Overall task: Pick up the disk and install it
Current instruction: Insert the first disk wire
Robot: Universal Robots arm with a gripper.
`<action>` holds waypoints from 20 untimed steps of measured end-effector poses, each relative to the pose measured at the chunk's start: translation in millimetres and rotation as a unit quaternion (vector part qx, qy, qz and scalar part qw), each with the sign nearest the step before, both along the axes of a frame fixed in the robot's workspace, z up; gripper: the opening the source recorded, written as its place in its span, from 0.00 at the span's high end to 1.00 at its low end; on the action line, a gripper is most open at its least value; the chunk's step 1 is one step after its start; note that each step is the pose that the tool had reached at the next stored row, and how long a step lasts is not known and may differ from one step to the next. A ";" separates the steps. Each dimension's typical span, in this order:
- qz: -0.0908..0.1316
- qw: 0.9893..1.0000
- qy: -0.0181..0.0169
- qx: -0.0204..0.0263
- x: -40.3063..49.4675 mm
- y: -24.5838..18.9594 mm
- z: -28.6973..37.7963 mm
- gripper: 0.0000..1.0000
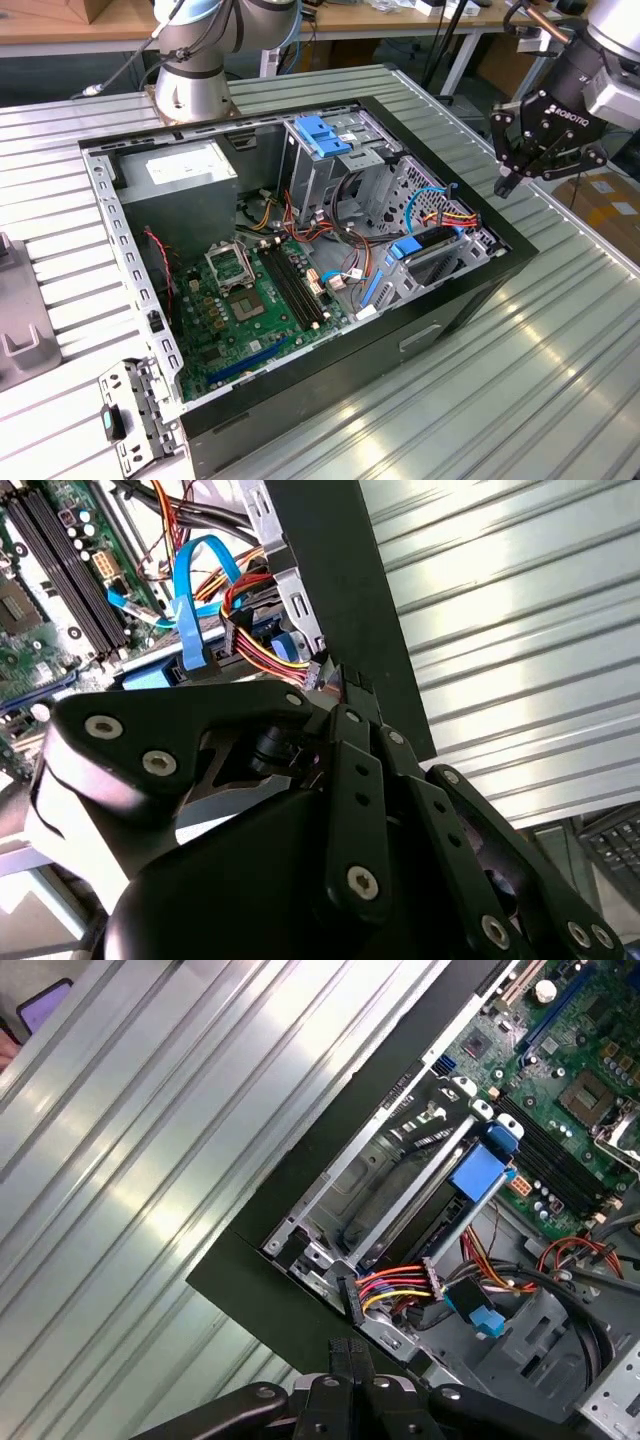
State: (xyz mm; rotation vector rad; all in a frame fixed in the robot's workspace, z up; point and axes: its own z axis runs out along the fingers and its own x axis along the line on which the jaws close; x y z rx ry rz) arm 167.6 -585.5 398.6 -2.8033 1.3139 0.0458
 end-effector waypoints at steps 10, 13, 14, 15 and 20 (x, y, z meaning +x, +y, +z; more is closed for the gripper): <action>0.014 1.000 0.000 0.005 -6.8 -10.1 -3.6 0.90; 0.016 1.000 0.000 0.006 -9.5 -10.5 -5.8 0.90; 0.017 1.000 0.000 0.006 -10.5 -10.6 -6.4 0.90; 0.017 1.000 0.000 0.006 -11.2 -10.6 -6.9 0.90; 0.020 1.000 0.000 0.007 -13.8 -10.7 -10.1 0.90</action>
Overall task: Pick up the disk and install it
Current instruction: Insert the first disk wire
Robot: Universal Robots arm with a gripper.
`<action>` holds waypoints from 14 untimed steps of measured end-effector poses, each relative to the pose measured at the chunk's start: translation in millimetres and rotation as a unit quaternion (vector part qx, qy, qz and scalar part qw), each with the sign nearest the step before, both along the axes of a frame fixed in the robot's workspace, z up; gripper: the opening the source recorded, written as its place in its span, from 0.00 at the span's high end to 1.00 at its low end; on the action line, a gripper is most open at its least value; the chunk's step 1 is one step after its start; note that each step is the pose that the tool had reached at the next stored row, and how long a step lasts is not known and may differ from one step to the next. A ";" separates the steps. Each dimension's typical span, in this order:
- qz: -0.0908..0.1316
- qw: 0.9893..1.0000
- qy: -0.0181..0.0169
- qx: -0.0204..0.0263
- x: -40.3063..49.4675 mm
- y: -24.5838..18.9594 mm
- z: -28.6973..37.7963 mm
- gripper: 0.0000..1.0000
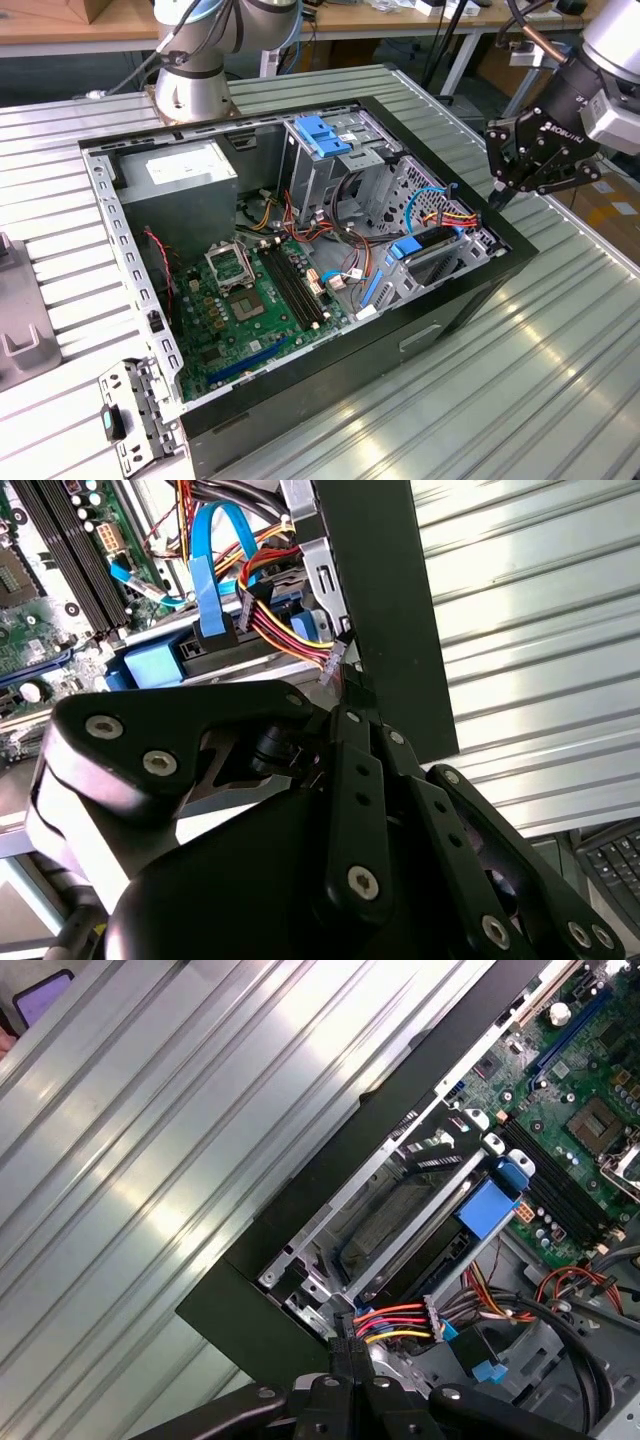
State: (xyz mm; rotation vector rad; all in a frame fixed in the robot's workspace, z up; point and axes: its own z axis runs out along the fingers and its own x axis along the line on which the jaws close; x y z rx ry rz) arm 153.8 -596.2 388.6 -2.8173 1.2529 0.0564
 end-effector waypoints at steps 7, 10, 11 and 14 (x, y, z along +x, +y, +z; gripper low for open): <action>0.000 1.000 0.000 0.000 -0.6 0.0 -3.5 0.90; 0.000 1.000 0.000 0.000 -0.6 0.0 -4.0 0.90; 0.000 1.000 0.000 0.000 -0.6 0.0 -4.0 0.90; 0.000 1.000 0.000 0.000 -0.7 0.0 -4.1 0.84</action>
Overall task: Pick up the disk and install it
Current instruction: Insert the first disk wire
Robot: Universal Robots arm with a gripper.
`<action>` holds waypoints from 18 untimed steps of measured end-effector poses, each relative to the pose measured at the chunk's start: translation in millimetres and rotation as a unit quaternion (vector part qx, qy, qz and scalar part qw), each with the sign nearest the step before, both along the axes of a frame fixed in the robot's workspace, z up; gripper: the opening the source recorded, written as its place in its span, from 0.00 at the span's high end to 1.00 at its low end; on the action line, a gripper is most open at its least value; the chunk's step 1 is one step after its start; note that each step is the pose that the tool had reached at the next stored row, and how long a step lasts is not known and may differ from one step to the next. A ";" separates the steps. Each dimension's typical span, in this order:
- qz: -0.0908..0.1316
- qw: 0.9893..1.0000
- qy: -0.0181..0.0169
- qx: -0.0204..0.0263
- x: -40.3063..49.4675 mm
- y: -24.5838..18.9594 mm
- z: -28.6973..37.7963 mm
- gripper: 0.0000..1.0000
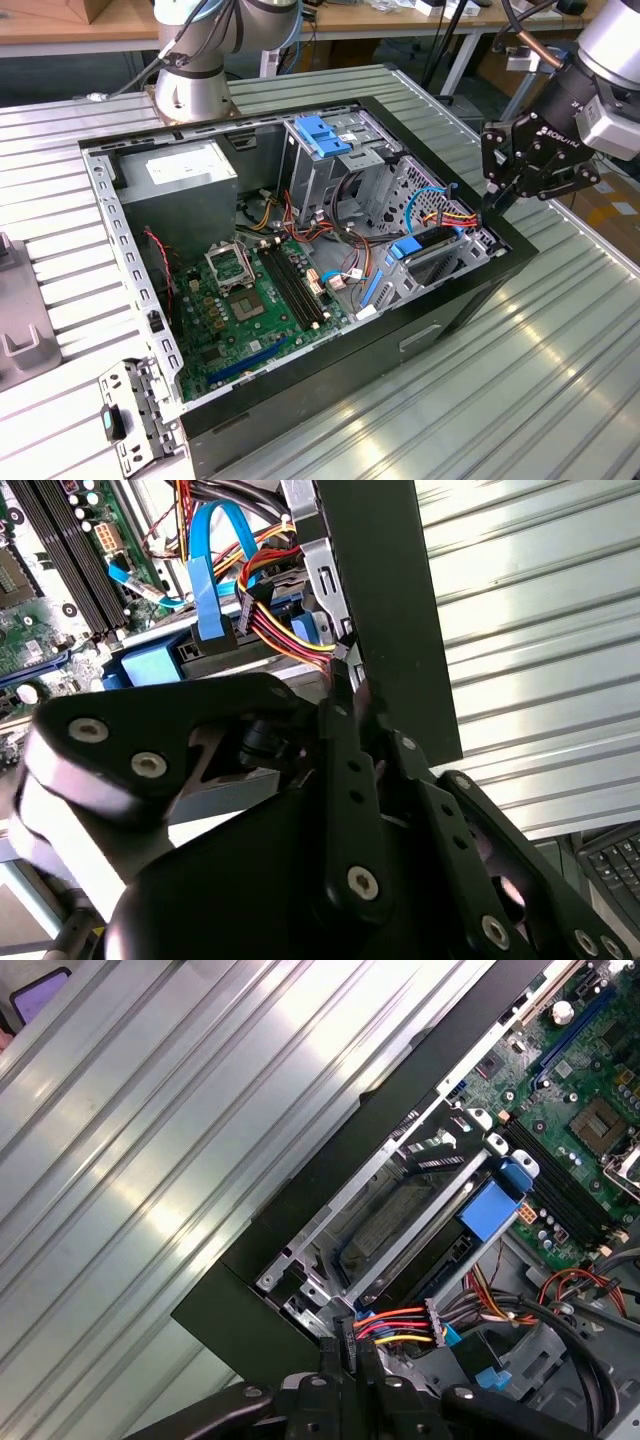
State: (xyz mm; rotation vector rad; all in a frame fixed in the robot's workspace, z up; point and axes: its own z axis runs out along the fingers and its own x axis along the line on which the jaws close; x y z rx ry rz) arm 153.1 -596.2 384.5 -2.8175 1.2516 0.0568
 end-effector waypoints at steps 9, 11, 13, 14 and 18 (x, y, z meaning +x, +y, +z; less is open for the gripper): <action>0.000 1.000 0.000 0.001 -0.6 -2.6 -3.1 0.64; 0.000 1.000 0.000 0.001 -1.5 -2.9 -5.6 0.64; 0.000 1.000 0.000 0.002 -4.5 -2.9 -9.9 0.64; 0.000 1.000 0.000 0.002 -5.1 -2.9 -11.2 0.64; 0.000 1.000 0.000 0.003 -5.6 -2.9 -16.8 0.64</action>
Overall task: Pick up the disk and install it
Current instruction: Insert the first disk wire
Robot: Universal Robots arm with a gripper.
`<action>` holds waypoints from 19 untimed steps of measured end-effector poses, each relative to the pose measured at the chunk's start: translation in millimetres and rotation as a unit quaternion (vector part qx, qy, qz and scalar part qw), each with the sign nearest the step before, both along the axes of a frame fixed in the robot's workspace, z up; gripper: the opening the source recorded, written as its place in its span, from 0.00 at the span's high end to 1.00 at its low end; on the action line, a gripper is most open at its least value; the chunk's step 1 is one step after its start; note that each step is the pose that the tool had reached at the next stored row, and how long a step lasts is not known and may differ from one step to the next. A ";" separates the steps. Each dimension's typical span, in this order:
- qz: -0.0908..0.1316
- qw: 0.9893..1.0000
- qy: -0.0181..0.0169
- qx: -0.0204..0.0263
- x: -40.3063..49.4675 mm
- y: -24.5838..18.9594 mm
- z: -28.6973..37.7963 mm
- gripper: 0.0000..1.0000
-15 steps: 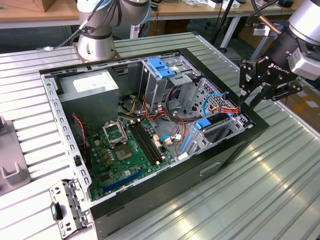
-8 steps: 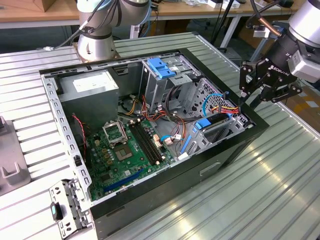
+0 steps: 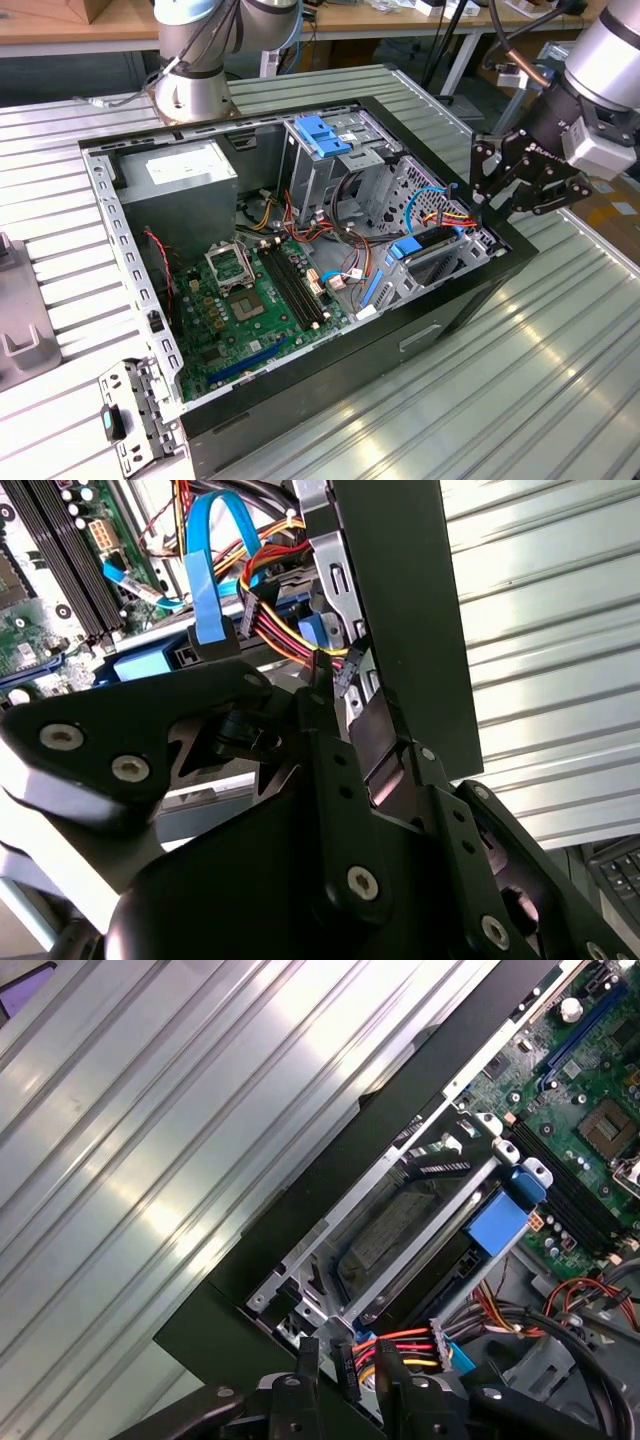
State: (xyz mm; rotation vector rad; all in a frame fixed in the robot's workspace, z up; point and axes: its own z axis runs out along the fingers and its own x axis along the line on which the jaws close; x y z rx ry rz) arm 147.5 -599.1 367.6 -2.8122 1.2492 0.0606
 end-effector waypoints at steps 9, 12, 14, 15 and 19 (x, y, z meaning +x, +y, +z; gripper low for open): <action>0.000 1.000 0.000 0.004 0.0 0.0 -7.8 0.64; 0.000 1.000 0.000 0.004 0.0 0.0 -8.2 0.64; 0.000 1.000 0.000 0.004 0.0 0.0 -8.3 0.64; 0.000 1.000 0.000 0.004 0.0 0.0 -8.3 0.65; 0.000 1.000 0.000 0.004 0.0 0.0 -8.4 0.83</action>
